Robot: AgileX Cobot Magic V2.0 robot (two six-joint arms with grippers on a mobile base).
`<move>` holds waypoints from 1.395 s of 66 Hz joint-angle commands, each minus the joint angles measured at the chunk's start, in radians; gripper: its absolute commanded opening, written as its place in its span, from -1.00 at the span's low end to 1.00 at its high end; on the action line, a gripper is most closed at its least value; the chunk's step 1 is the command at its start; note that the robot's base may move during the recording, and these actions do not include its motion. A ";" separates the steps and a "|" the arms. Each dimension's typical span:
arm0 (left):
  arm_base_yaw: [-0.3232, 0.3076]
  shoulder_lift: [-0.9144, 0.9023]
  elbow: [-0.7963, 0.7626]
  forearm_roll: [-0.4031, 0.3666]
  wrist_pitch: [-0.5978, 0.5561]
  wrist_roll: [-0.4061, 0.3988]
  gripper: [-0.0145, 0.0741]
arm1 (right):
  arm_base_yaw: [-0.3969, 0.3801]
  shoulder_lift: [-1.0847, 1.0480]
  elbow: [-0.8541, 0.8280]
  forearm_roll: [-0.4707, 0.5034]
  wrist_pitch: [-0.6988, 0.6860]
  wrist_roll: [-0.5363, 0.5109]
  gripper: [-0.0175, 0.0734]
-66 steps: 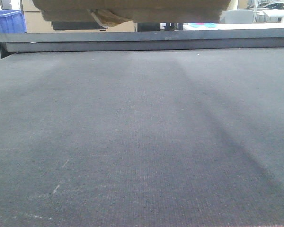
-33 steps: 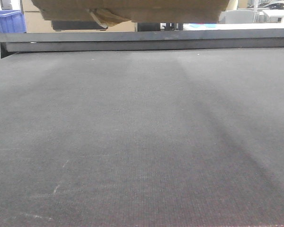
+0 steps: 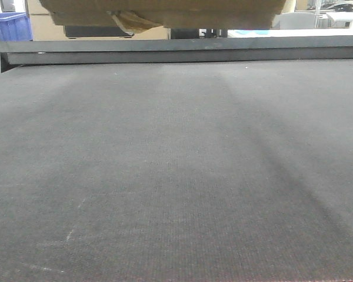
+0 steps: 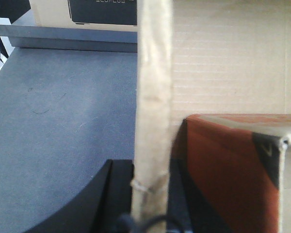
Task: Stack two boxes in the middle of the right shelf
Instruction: 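Lift the stacked boxes off the table with both grippers, then drive the base away from the red table holding the boxes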
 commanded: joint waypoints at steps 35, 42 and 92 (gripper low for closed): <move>0.006 -0.018 -0.013 0.033 -0.043 -0.012 -0.92 | -0.004 -0.008 -0.012 -0.035 -0.117 0.007 -0.95; 0.006 -0.018 -0.013 0.033 -0.043 -0.012 -0.92 | -0.004 -0.008 -0.012 -0.035 -0.117 0.007 -0.95; 0.006 -0.018 -0.013 0.033 -0.046 -0.012 -0.92 | -0.004 -0.008 -0.012 -0.035 -0.122 0.007 -0.95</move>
